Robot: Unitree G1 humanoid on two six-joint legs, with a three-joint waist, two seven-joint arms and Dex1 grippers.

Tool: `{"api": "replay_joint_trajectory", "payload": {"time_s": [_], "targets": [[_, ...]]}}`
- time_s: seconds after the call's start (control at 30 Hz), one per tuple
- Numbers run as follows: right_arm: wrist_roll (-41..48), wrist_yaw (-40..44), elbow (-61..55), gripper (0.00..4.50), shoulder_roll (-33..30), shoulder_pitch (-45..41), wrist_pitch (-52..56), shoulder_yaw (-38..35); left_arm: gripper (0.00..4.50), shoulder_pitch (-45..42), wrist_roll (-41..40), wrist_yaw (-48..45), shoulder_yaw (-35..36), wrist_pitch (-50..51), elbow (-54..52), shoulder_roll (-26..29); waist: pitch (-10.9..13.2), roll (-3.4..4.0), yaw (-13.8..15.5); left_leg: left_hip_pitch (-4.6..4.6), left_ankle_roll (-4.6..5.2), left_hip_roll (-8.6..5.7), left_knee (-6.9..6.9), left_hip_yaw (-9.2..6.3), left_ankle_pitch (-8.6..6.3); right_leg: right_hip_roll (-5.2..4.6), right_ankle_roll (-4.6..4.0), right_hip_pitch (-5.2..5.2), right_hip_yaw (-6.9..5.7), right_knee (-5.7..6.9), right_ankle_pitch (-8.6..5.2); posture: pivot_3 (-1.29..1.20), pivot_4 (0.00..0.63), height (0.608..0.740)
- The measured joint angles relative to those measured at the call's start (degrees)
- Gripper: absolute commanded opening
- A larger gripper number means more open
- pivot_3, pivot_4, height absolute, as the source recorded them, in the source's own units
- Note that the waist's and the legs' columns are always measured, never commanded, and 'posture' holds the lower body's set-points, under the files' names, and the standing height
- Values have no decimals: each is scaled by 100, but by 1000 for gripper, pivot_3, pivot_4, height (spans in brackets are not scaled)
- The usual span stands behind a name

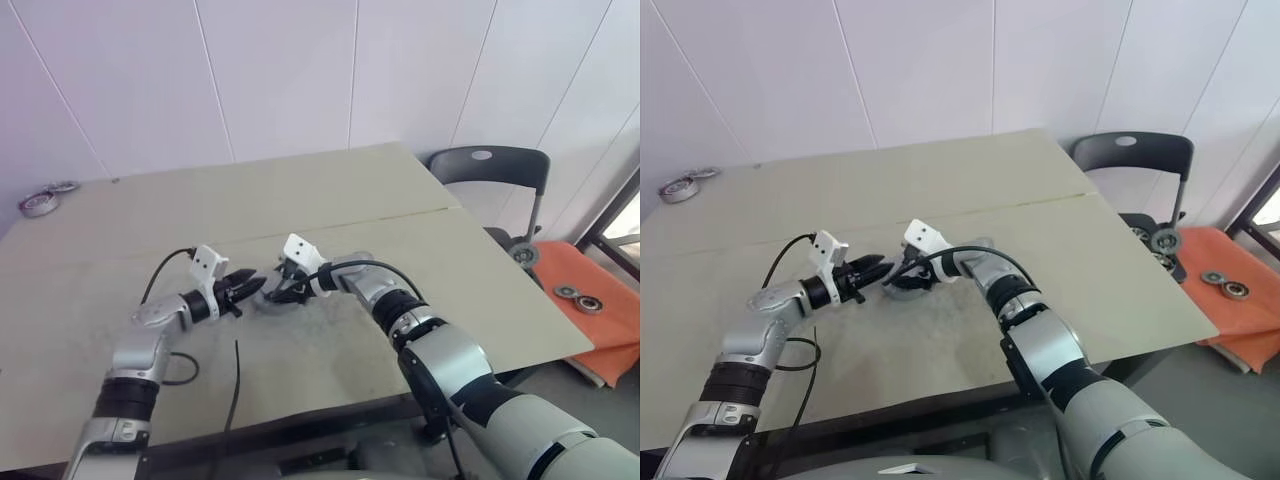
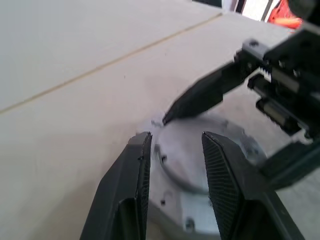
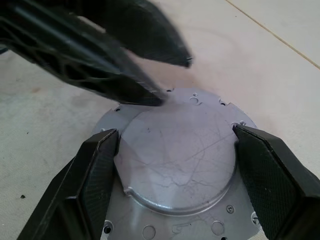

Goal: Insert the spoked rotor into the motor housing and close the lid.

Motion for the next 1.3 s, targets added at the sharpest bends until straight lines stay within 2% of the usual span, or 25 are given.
{"api": "replay_joint_trajectory", "payload": {"time_s": [0.13,0.23,0.33,0.37,0.63,0.93,1.3], "targets": [[0,0,-1,3267,1,2,0,0,1702,-24,41,40,-4,-46,20,-19,-1,3,-1,0,0,0,0,-1,0,0,0,0,0,0,0,0,0,740],[0,-1,-1,3267,-1,3,0,0,1147,-24,33,-2,-7,-34,19,-19,-1,3,-2,0,0,-1,0,-1,0,0,0,1,0,0,0,0,0,740],[1,-1,-1,3267,-1,3,0,0,104,-24,17,-36,-7,50,17,-20,-1,3,-2,0,0,-1,0,-2,0,0,0,1,0,0,0,0,0,740],[1,-1,-1,3267,-1,3,0,0,45,-24,17,-38,-7,73,17,-20,-1,3,-2,0,0,-2,0,-2,0,0,0,1,0,0,0,0,0,740],[2,-7,-2,3267,-4,8,0,-2,45,-256,14,-154,-49,209,79,-75,-1,2,-3,0,0,-3,0,-4,0,1,0,1,-2,0,0,0,0,740],[12,-18,-53,3267,11,55,0,-3,45,-865,215,-448,-485,154,806,-396,-18,7,-19,1,-1,-5,-1,-6,1,2,1,8,-2,0,1,0,0,740],[16,-50,-119,3267,-16,124,1,-6,45,-830,596,-914,-704,-91,1015,-9,-27,19,-14,3,-1,-7,-2,-14,1,3,0,8,-3,-1,0,0,0,740]]}}
